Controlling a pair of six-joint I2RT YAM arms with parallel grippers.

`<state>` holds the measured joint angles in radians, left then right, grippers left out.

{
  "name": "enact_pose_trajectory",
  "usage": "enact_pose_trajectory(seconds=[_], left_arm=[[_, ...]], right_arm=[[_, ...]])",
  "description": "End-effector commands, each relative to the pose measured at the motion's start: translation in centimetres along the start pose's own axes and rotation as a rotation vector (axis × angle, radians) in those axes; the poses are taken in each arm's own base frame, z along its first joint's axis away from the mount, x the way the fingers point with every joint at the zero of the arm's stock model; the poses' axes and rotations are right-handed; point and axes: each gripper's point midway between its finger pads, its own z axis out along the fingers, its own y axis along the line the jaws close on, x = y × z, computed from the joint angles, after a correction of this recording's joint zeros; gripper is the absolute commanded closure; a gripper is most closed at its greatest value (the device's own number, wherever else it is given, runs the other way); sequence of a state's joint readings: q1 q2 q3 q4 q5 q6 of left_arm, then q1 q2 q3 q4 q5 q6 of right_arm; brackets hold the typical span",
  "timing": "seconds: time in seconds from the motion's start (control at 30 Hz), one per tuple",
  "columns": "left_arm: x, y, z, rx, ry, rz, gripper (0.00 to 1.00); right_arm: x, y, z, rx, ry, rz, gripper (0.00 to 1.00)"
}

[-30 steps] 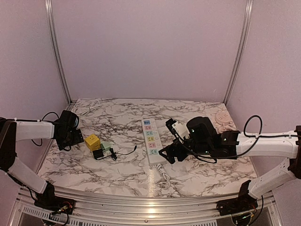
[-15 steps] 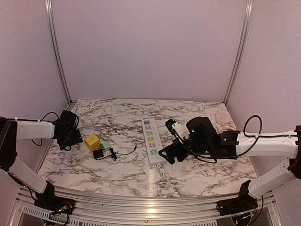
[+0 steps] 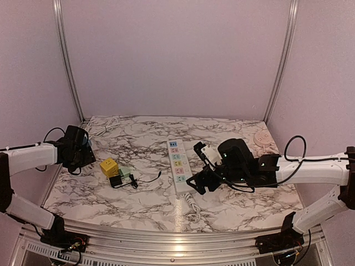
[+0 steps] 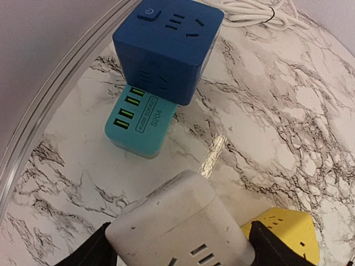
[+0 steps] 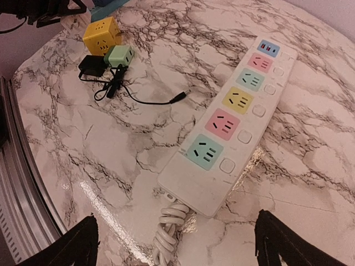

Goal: Insert the plug

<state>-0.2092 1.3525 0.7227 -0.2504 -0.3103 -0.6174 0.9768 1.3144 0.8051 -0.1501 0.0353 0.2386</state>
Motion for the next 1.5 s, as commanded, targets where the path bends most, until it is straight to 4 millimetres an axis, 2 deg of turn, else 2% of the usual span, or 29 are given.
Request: enact_pose_trajectory(seconds=[0.0, 0.17, 0.27, 0.5, 0.6, 0.67, 0.73, 0.8, 0.9, 1.03, 1.07, 1.23, 1.33, 1.47], left_arm=[[-0.7, 0.1, -2.0, 0.039, -0.023, -0.018, 0.73], [-1.1, -0.7, -4.1, 0.123, -0.049, -0.033, 0.73], [-1.6, -2.5, -5.9, 0.254, -0.078, -0.043, 0.72], [-2.2, -7.5, -11.0, 0.533, -0.117, -0.006, 0.72], [-1.1, -10.1, -13.0, 0.669, -0.099, 0.029, 0.69], [-0.5, -10.5, -13.3, 0.678, -0.102, 0.049, 0.69], [-0.2, -9.8, -12.9, 0.635, -0.107, 0.059, 0.66], [-1.6, -8.8, -13.3, 0.576, -0.17, 0.058, 0.63], [-3.1, -7.5, -13.6, 0.503, -0.235, 0.023, 0.5], [-1.8, -5.3, -12.0, 0.394, -0.198, 0.015, 0.35], [-1.3, -4.6, -11.6, 0.364, -0.19, 0.02, 0.32], [0.7, -0.1, -9.9, 0.174, -0.15, -0.013, 0.03], [1.6, 1.2, -9.1, 0.143, -0.123, -0.068, 0.01], [2.6, 2.3, -7.9, 0.119, -0.092, -0.117, 0.01]], right_arm=[[-1.5, 0.2, 0.0, -0.008, -0.031, 0.002, 0.06], [-1.4, 0.4, 0.1, -0.02, -0.032, -0.002, 0.06], [-2.3, 0.7, 0.0, -0.034, -0.059, -0.024, 0.07], [-6.0, 4.5, -1.6, -0.22, -0.204, -0.137, 0.07], [-7.6, 6.8, -2.7, -0.347, -0.294, -0.203, 0.07], [-8.1, 7.4, -2.9, -0.373, -0.319, -0.222, 0.07], [-8.3, 7.6, -2.7, -0.381, -0.323, -0.228, 0.03], [-8.3, 8.1, -2.5, -0.38, -0.27, -0.257, 0.02], [-9.0, 9.0, -3.0, -0.367, -0.246, -0.329, 0.01], [-9.9, 9.4, -3.6, -0.376, -0.294, -0.326, 0.01], [-9.5, 9.4, -3.3, -0.385, -0.296, -0.322, 0.02], [-7.7, 9.7, -1.5, -0.419, -0.254, -0.3, 0.01], [-7.0, 9.8, -1.1, -0.425, -0.228, -0.301, 0.01], [-6.6, 9.5, -1.7, -0.415, -0.229, -0.298, 0.01]])
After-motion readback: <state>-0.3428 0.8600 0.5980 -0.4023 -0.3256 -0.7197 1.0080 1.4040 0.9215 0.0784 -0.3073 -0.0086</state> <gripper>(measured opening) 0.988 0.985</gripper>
